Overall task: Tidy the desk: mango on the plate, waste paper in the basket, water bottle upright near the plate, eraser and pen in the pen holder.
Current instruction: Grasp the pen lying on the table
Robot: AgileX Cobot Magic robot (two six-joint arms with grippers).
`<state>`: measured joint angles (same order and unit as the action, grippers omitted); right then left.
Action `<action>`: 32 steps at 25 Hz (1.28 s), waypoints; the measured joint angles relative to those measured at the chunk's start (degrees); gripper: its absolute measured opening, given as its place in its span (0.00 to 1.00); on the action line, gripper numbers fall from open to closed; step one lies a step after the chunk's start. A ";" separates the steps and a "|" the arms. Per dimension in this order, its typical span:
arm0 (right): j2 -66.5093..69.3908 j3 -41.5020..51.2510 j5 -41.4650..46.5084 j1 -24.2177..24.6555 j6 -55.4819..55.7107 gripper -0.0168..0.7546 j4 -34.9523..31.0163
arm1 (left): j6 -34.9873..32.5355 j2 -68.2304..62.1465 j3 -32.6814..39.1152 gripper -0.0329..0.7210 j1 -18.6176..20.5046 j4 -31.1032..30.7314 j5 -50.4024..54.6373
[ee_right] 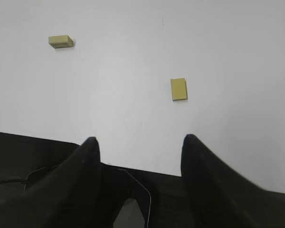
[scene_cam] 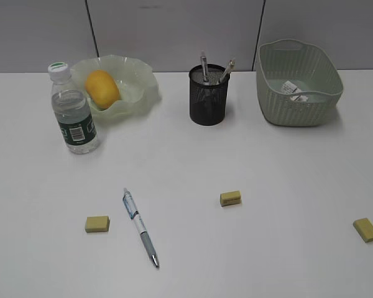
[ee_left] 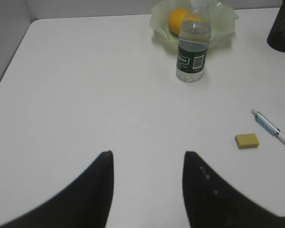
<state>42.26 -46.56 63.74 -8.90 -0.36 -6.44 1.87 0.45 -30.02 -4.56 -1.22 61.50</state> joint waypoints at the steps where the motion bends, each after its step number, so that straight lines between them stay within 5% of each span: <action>1: 3.16 -2.04 0.78 0.00 0.36 0.59 0.00 | 0.00 0.00 0.00 0.52 0.00 0.00 0.00; 10: 26.97 -19.09 5.36 -1.44 4.04 0.59 0.29 | 0.00 0.00 0.00 0.52 0.00 0.00 0.00; 20: 48.93 -32.03 5.36 -22.15 13.96 0.59 2.00 | -0.02 0.00 0.00 0.52 0.00 0.00 -0.07; 32: 72.09 -51.65 5.36 -33.40 16.14 0.59 0.53 | -0.02 0.00 0.00 0.52 0.00 0.00 -0.13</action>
<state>114.34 -98.21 69.11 -42.29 15.78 -5.91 1.86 0.45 -30.02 -4.56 -1.22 61.37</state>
